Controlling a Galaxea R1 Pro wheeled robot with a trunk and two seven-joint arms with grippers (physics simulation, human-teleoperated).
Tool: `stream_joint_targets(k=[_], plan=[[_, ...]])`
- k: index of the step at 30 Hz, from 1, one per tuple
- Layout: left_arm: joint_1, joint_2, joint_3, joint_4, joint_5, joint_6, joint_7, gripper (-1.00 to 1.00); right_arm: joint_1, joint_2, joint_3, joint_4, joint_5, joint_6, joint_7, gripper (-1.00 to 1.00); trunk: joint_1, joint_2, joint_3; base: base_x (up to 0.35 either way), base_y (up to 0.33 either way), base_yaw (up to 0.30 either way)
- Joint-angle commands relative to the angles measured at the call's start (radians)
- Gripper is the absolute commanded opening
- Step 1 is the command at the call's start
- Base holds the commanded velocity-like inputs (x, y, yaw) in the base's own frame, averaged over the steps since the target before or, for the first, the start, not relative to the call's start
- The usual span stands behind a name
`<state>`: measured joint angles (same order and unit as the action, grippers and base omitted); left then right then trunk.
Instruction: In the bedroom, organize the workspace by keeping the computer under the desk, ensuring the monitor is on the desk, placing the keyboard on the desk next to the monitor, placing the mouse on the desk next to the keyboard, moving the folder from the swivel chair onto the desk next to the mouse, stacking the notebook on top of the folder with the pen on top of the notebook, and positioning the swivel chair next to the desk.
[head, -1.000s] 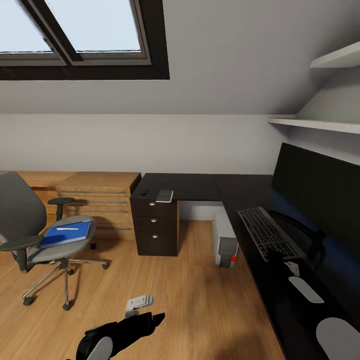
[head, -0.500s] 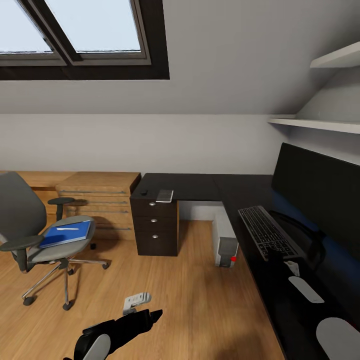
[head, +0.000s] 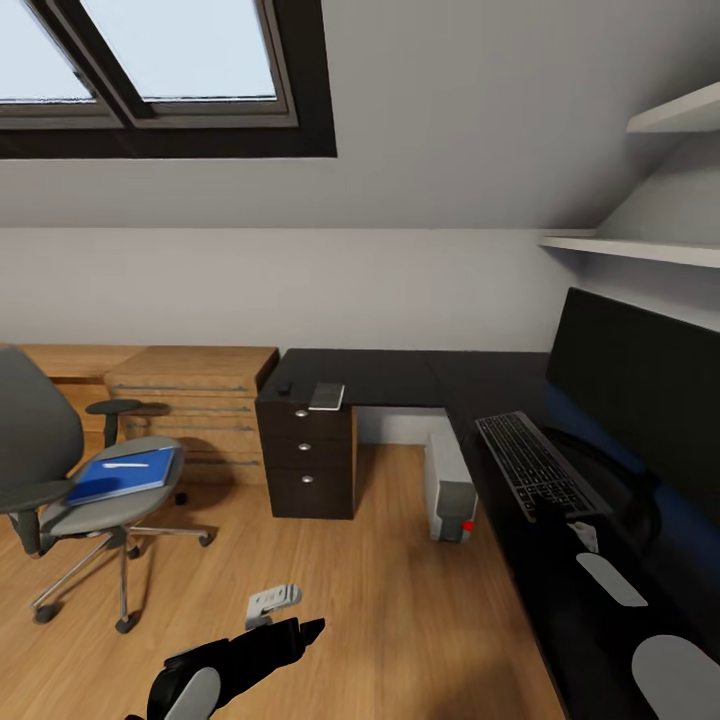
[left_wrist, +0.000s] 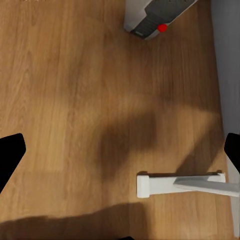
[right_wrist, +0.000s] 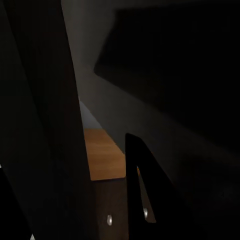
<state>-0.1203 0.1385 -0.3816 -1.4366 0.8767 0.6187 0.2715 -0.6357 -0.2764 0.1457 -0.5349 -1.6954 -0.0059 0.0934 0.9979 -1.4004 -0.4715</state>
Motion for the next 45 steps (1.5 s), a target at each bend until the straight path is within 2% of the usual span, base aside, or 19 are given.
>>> stream_joint_targets(k=[1, 5, 8, 12, 16, 17, 21, 23, 29, 45], plan=[[-0.001, 0.001, -0.002, -0.001, 0.011, 0.002, 0.010, 1.00, -0.001, -0.001, 0.006, 0.001, -0.010, -0.002, 0.004, -1.00, 0.000, -0.001, -0.001, 0.205, -0.199, 0.000], [-0.001, 0.000, 0.025, -0.001, 0.011, 0.003, 0.008, 1.00, -0.001, -0.002, 0.004, 0.009, -0.009, -0.005, -0.002, -1.00, 0.000, -0.001, -0.001, 0.035, -0.036, 0.000], [-0.001, 0.000, 0.031, -0.001, 0.010, 0.003, 0.008, 1.00, -0.001, -0.003, 0.002, 0.010, -0.009, -0.005, -0.003, -1.00, 0.000, -0.001, -0.001, 0.007, -0.008, 0.000], [-0.001, 0.001, 0.035, -0.001, 0.010, 0.003, 0.008, 1.00, -0.001, -0.021, 0.002, 0.012, -0.010, -0.004, -0.009, -1.00, 0.000, -0.001, -0.001, 0.000, 0.000, 0.000], [-0.001, 0.001, 0.049, -0.005, 0.011, 0.003, 0.007, 1.00, -0.001, -0.026, 0.000, 0.012, -0.011, -0.003, -0.031, -1.00, 0.000, -0.001, -0.001, 0.000, 0.000, 0.000], [-0.001, 0.002, 0.059, -0.007, 0.011, 0.003, 0.007, 1.00, -0.001, -0.030, 0.000, 0.012, -0.012, -0.003, -0.036, -1.00, 0.000, -0.001, -0.001, 0.000, 0.000, 0.000], [-0.001, -0.001, 0.138, -0.022, 0.014, 0.004, 0.006, 1.00, -0.001, -0.037, 0.001, 0.011, -0.014, -0.001, -0.045, -1.00, 0.000, -0.001, -0.001, 0.000, 0.000, 0.000], [-0.001, -0.002, 0.156, -0.025, 0.014, 0.004, 0.005, 1.00, -0.001, -0.038, 0.001, 0.010, -0.015, 0.000, -0.045, -1.00, 0.000, -0.001, -0.001, 0.000, 0.000, 0.000], [-0.001, -0.003, 0.166, -0.027, 0.015, 0.004, 0.006, 1.00, -0.001, -0.038, 0.001, 0.010, -0.015, 0.001, -0.045, -1.00, 0.000, -0.001, -0.001, 0.000, 0.000, 0.000], [-0.001, -0.003, 0.167, -0.027, 0.015, 0.004, 0.006, 1.00, -0.001, -0.040, 0.002, 0.007, -0.016, 0.001, -0.037, -1.00, 0.062, -0.113, -0.051, 0.000, 0.000, 0.000]])
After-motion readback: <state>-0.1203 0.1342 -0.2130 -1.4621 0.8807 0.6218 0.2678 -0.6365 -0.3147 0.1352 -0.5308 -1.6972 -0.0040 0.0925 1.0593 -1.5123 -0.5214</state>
